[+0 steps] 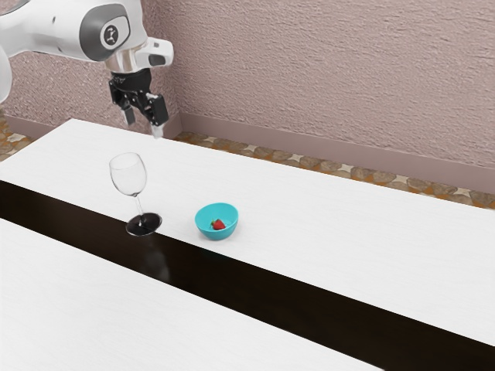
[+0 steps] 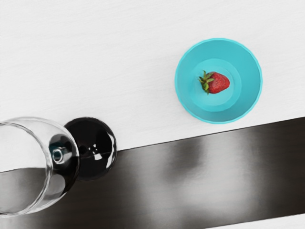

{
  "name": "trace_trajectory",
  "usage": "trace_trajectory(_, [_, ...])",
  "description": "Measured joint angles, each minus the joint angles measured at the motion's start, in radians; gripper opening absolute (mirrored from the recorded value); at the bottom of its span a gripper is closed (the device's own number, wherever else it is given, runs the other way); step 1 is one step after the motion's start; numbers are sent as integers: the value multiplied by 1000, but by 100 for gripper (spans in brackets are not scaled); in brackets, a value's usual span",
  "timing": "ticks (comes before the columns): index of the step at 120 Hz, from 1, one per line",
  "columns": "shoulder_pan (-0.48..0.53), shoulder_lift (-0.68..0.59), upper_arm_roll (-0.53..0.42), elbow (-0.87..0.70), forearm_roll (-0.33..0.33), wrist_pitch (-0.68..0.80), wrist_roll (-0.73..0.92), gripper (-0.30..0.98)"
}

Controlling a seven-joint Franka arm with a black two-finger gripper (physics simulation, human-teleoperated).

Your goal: Take strawberry from the bowl

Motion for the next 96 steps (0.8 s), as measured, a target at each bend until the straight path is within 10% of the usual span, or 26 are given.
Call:
trace_trajectory(33, [-1,8,-1,-3,4,5,45,69])
trace_trajectory(96, [27,169,-108,-116,1,224,751,65])
